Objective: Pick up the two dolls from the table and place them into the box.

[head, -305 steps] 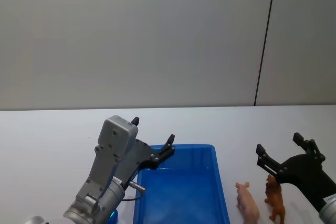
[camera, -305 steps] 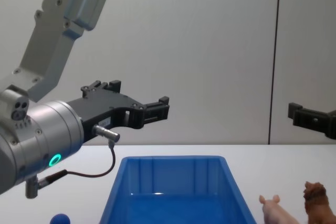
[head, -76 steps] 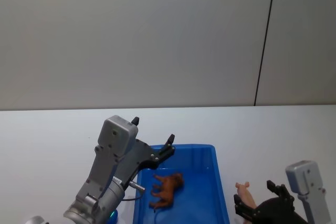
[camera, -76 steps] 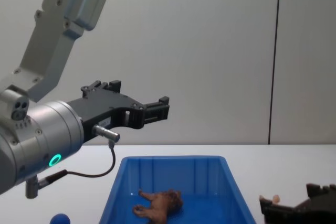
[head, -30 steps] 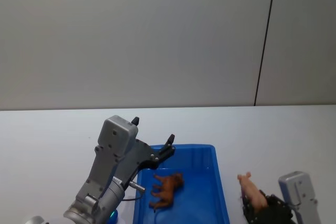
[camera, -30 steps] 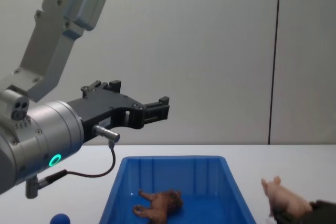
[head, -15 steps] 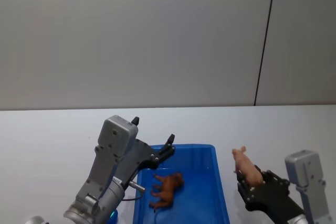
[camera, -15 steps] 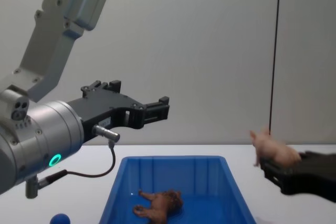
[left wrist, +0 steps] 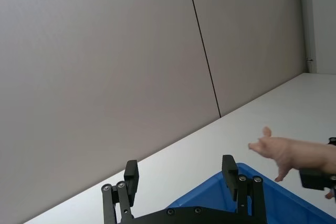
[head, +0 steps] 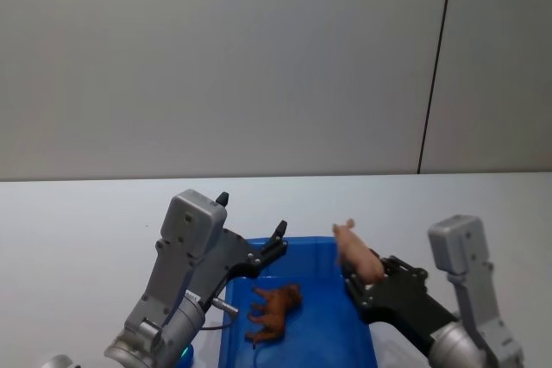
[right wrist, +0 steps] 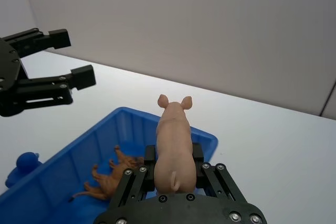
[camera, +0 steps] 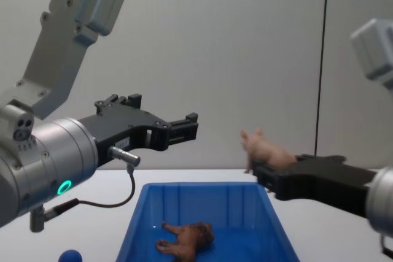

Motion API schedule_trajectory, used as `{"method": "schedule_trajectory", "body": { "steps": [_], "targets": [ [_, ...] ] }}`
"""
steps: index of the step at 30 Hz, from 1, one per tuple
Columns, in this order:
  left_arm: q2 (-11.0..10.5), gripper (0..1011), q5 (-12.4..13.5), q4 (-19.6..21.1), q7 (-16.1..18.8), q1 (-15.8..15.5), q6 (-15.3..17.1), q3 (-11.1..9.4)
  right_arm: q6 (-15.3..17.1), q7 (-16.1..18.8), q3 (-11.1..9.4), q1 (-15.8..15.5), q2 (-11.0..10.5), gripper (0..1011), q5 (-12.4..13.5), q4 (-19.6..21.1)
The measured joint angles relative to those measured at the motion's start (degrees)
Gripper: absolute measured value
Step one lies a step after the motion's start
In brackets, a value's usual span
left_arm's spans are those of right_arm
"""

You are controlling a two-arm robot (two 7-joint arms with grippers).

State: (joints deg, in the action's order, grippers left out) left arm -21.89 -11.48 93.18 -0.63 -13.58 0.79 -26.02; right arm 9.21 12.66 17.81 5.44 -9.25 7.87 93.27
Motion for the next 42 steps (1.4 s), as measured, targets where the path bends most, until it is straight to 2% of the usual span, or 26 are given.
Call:
{"method": "schedule_trajectory", "body": {
  "steps": [4,13,14,17,22,31,33,42],
  "targets": [
    [0.00,1002,0.00,0.00,0.00,0.00,0.00,0.00,0.70,1.52,0.43,1.91,1.27,419,-0.15,-1.93],
    [0.00,1002,0.00,0.00,0.00,0.00,0.00,0.00,2.33,3.18,0.86,4.72,3.02,712,-0.63,-4.88],
    [0.00,1002,0.00,0.00,0.00,0.00,0.00,0.00,2.53,3.18,0.87,4.96,3.14,767,-0.70,-5.08],
    [0.00,1002,0.00,0.00,0.00,0.00,0.00,0.00,2.79,2.94,0.85,5.14,3.20,822,-0.81,-5.20],
    [0.00,1002,0.00,0.00,0.00,0.00,0.00,0.00,3.20,1.60,0.61,5.07,3.04,976,-1.03,-4.91],
    [0.00,1002,0.00,0.00,0.00,0.00,0.00,0.00,3.61,-2.81,-0.37,3.09,1.67,1001,-0.99,-2.33],
    [0.00,1002,0.00,0.00,0.00,0.00,0.00,0.00,3.62,-4.98,-0.88,1.88,0.87,1001,-0.65,-1.03],
    [0.00,1002,0.00,0.00,0.00,0.00,0.00,0.00,3.05,-8.77,-1.98,-0.65,-0.70,1001,0.40,1.13]
  ]
}}
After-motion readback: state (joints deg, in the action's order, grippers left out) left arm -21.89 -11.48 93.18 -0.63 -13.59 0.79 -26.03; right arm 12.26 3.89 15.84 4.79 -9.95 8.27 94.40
